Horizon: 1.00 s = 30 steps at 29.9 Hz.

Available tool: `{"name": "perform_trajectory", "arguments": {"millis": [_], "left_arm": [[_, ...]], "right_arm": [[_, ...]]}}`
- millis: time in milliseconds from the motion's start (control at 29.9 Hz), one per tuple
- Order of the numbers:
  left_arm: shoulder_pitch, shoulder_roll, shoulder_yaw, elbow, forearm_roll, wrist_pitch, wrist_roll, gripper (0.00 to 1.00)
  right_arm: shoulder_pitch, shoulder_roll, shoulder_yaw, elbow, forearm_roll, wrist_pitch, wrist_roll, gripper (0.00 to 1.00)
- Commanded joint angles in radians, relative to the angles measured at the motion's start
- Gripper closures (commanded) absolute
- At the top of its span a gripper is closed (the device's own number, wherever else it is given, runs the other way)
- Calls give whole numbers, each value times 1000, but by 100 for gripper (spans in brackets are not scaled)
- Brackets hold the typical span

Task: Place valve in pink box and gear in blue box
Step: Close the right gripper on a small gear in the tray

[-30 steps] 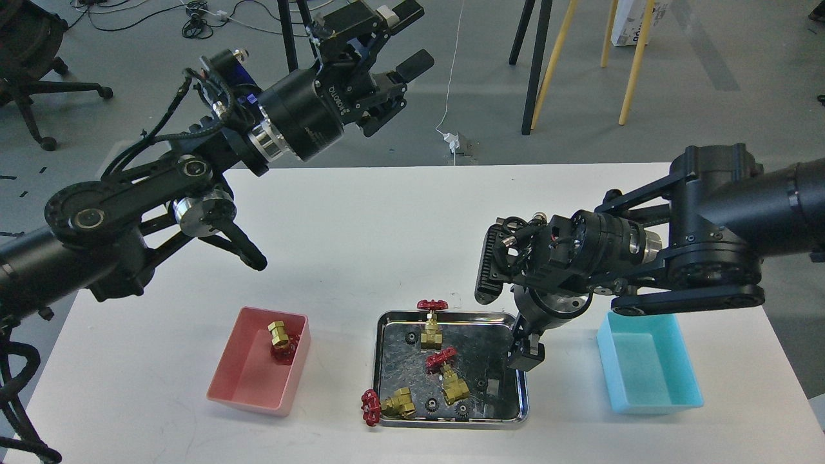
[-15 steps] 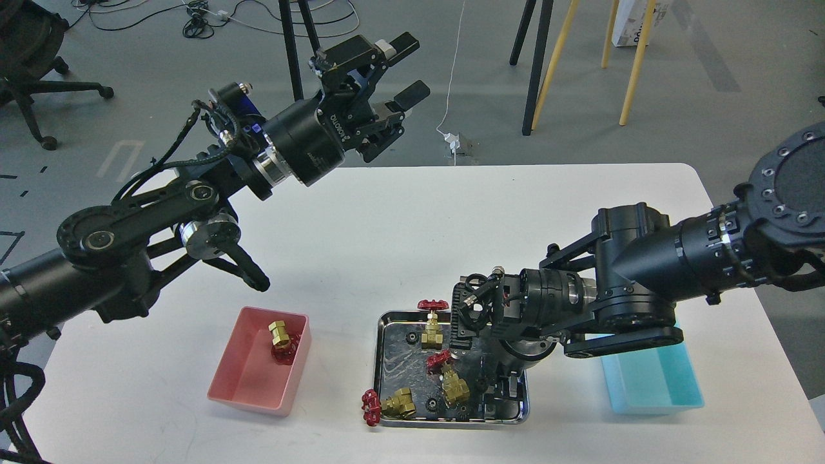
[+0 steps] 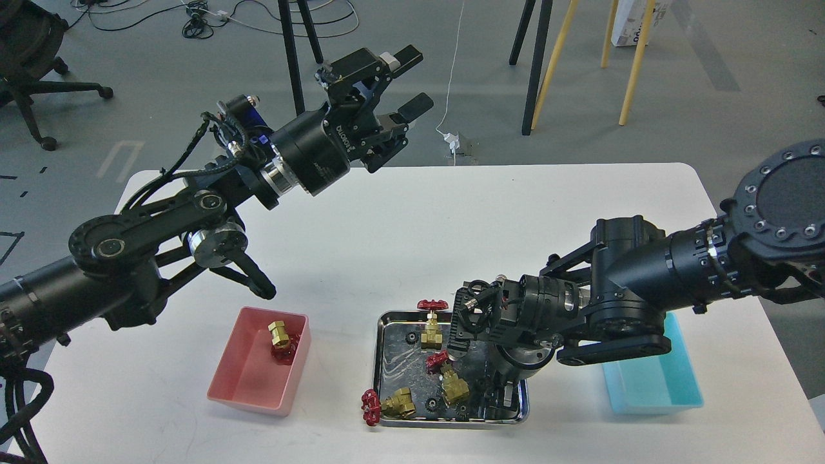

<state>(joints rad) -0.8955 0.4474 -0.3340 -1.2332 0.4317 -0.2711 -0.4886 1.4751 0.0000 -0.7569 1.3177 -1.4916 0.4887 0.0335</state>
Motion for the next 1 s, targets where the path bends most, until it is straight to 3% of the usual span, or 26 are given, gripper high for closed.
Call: {"name": "perform_trajectory", "arguments": {"millis": [0,969], "left_arm": [[4,-4,0,9,1,0,0,30],[33,-30,-2,38,29,-2,0,29]], "right_arm": [[4,0,2,3,43,0,2,39],[-22,0,27,-43,94,0,6,50]]}}
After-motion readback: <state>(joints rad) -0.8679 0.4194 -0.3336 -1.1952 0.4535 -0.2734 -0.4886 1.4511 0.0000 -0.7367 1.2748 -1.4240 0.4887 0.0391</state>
